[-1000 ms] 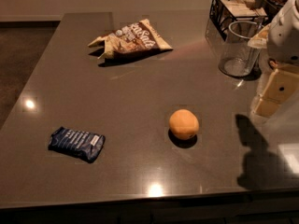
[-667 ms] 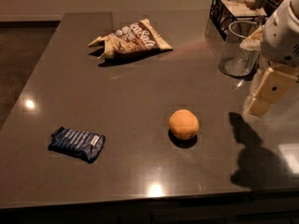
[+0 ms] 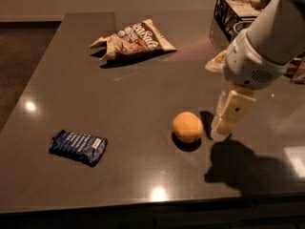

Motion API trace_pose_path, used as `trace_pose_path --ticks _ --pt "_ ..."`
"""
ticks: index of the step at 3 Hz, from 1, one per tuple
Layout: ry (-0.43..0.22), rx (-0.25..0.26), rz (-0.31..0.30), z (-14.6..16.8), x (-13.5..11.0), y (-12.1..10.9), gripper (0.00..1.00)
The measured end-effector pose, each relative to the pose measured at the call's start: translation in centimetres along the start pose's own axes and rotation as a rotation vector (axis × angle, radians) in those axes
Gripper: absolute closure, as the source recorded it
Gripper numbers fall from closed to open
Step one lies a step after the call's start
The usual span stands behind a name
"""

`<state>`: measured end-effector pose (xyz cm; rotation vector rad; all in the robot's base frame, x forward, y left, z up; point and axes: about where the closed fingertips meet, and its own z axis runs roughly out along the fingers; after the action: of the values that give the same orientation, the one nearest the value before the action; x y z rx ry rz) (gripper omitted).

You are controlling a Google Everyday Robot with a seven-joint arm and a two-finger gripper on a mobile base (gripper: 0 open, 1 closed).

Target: Move orange near rxbar blueberry

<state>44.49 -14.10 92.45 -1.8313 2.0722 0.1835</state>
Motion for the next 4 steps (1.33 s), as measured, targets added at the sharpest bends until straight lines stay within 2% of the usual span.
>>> trace_pose_path --ticks 1,3,4 --pt "-0.001 -0.023 -0.028 2.9 -1.0 0.9 0.00" --pt "0.006 -0.043 -0.095 6.5 -2.8 2.6 0.00" --pt "0.035 -0.051 -0.118 7.5 -2.9 2.9 0.18"
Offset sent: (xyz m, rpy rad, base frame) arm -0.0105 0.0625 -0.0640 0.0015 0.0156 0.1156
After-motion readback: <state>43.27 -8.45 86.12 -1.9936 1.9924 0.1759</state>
